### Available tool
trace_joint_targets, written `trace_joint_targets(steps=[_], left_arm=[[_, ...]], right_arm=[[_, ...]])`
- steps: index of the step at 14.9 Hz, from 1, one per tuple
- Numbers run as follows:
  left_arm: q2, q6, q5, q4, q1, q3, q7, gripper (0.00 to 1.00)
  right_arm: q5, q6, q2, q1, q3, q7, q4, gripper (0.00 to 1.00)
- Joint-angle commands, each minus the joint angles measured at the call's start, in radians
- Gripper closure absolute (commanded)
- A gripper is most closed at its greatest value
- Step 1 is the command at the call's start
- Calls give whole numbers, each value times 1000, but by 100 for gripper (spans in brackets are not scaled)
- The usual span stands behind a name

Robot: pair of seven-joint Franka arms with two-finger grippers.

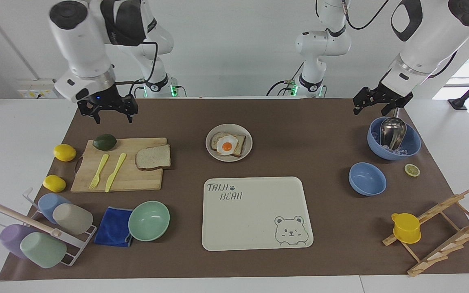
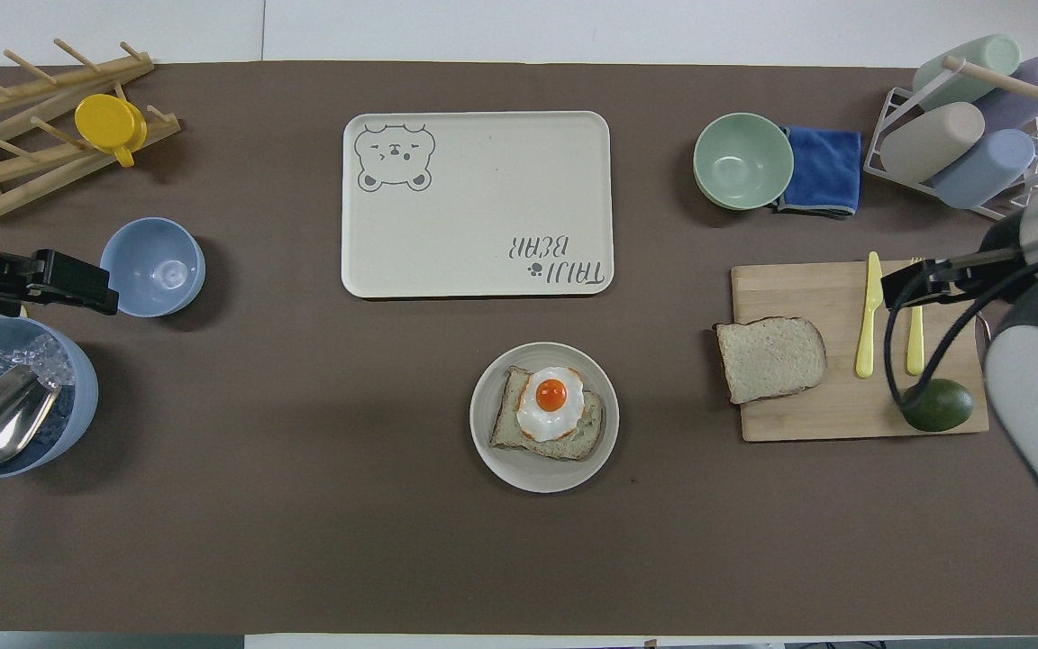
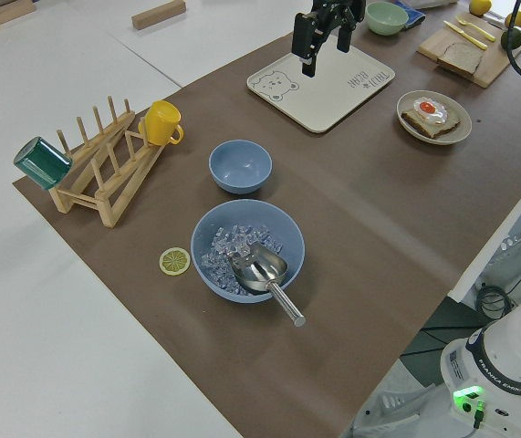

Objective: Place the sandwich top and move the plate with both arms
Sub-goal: 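Reach the right gripper to the bread slice on the cutting board and grasp it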

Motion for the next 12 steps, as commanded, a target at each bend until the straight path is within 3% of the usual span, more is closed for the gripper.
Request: trace_joint_targets(steps=[1, 4, 7, 12], left_arm=[[-11, -5, 18, -6, -2, -1, 11, 0], [-11, -7, 18, -6, -2, -1, 11, 0], [-11, -7, 18, -6, -2, -1, 9, 0], [-11, -7, 18, -6, -2, -1, 11, 0]], right_arm=[[-144, 39, 70, -6, 145, 184, -61, 0], [-309, 71, 170, -8, 296, 365, -100, 0], [-399, 217, 170, 11, 313, 434, -278, 0], [-476, 254, 211, 12, 313, 519, -354, 0]])
